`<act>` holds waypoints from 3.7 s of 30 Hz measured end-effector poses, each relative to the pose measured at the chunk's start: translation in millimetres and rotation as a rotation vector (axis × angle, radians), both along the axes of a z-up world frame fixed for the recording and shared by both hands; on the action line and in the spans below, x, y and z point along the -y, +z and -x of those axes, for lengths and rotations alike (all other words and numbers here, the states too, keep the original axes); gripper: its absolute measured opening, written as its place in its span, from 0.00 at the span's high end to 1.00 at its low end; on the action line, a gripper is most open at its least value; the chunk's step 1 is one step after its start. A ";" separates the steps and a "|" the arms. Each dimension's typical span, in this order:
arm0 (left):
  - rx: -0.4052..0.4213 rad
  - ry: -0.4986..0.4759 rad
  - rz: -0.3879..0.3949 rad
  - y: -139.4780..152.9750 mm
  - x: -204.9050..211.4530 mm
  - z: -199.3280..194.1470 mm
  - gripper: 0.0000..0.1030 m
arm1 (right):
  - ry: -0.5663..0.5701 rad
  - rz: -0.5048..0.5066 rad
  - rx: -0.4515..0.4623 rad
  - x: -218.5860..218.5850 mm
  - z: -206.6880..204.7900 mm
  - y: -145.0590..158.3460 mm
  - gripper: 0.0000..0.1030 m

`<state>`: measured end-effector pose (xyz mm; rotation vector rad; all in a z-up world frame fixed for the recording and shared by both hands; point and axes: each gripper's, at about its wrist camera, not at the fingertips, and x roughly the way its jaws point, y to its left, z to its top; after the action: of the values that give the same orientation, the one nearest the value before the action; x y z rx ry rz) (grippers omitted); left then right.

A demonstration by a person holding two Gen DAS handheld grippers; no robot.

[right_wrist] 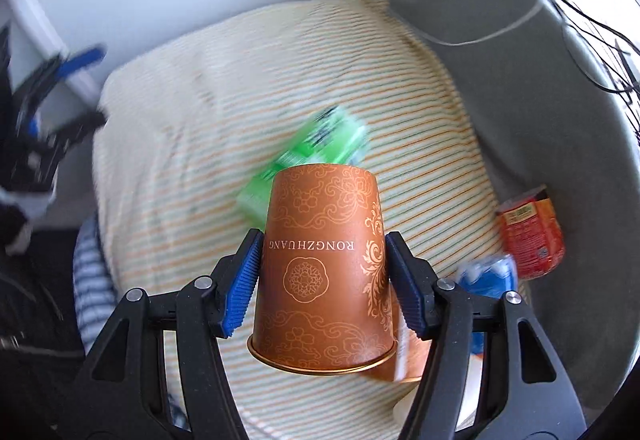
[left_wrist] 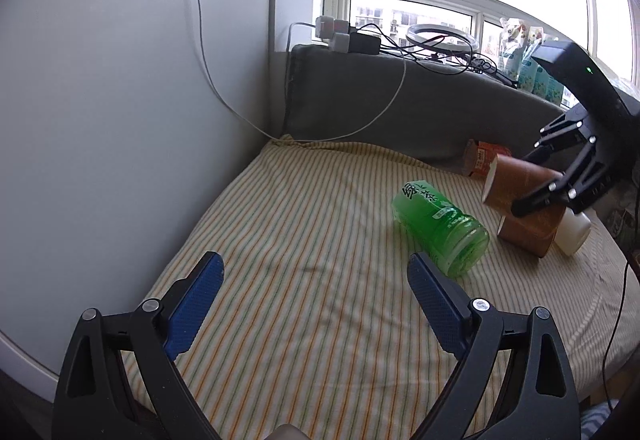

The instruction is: Flip cup upright

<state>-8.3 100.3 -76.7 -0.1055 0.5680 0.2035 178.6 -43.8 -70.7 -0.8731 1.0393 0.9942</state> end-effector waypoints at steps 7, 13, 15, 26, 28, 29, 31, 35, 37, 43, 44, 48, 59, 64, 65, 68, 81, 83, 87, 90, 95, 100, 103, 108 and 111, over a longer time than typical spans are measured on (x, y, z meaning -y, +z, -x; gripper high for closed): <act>-0.017 -0.059 -0.023 3.8 21.3 0.8 0.09 | 0.151 0.108 0.013 20.7 56.5 -32.5 0.38; -0.063 -0.192 -0.075 2.5 46.8 -1.3 0.09 | 0.241 0.163 -0.002 34.5 78.4 -59.3 0.37; -0.078 -0.222 -0.094 1.8 53.0 -1.8 0.09 | 0.245 0.163 -0.015 36.5 78.9 -63.5 0.37; -0.141 -0.325 -0.091 2.1 68.3 -9.4 0.09 | 0.184 0.053 0.034 43.6 68.2 -48.6 0.22; -0.142 -0.338 -0.104 3.2 70.9 -9.8 0.09 | 0.172 0.028 0.044 44.5 67.4 -42.3 0.20; -0.142 -0.348 -0.106 4.0 72.2 -10.3 0.09 | 0.165 0.015 0.043 46.1 67.2 -39.0 0.20; -0.143 -0.367 -0.115 6.0 73.9 -11.7 0.09 | 0.152 -0.007 0.043 51.0 66.7 -33.7 0.20; -0.143 -0.409 -0.154 9.9 81.7 -13.2 0.09 | 0.107 -0.045 0.056 61.6 67.5 -24.8 0.20; -0.141 -0.436 -0.176 12.3 86.4 -14.1 0.09 | 0.070 -0.077 0.058 71.2 68.6 -17.7 0.20; -0.164 -0.583 -0.236 20.2 106.3 -18.8 0.11 | -0.127 -0.219 0.062 114.3 71.4 5.4 0.20; -0.176 -0.622 -0.247 21.0 111.6 -20.3 0.14 | -0.169 -0.240 0.064 122.8 72.4 7.9 0.20; -0.203 -0.764 -0.327 24.1 134.9 -26.1 0.19 | -0.300 -0.291 0.075 153.7 82.0 11.6 0.20; -0.394 -1.085 -0.510 4.3 196.1 -46.7 0.19 | -0.695 -0.362 0.096 235.1 121.5 1.3 0.20; -0.510 -1.181 -0.575 -8.0 221.6 -63.1 0.19 | -0.791 -0.400 0.106 265.5 138.7 -1.3 0.20; -0.532 -1.186 -0.590 -11.9 224.8 -66.9 0.19 | -0.806 -0.409 0.106 270.3 141.4 -0.9 0.20; -0.565 -1.207 -0.663 -22.9 236.5 -73.9 0.19 | -0.846 -0.432 0.104 285.7 146.5 -0.3 0.20; -0.651 -1.297 -0.840 -49.9 264.6 -84.3 0.19 | -0.923 -0.483 0.079 313.7 143.7 -3.3 0.20; -0.651 -1.309 -0.846 -51.7 267.5 -83.8 0.19 | -0.923 -0.486 0.073 313.8 143.0 -4.7 0.20; -0.664 -1.314 -0.848 -56.8 268.2 -85.5 0.23 | -0.935 -0.487 0.070 315.3 141.9 -6.6 0.20; -0.667 -1.291 -0.841 -60.1 266.4 -89.5 0.34 | -0.946 -0.497 0.067 318.0 142.0 -6.1 0.20; -0.640 -1.248 -0.760 -53.0 259.7 -102.0 0.36 | -0.947 -0.498 0.070 317.2 141.2 -4.8 0.20; -0.560 -1.178 -0.601 -36.0 249.7 -112.7 0.36 | -0.932 -0.493 0.086 311.2 141.5 -2.6 0.20; -0.496 -1.128 -0.447 -25.5 237.1 -120.0 0.36 | -0.927 -0.502 0.090 309.1 141.0 -1.0 0.20; -0.365 -1.021 -0.188 -15.5 210.8 -127.0 0.36 | -0.915 -0.510 0.093 305.7 137.5 0.6 0.20; -0.265 -0.946 -0.141 -14.4 206.2 -117.8 0.36 | -0.909 -0.516 0.096 303.6 134.1 1.6 0.20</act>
<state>109.5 -105.8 -91.1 0.3335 0.8083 -0.6716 44.4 -347.4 -69.2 0.0186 0.8892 0.3902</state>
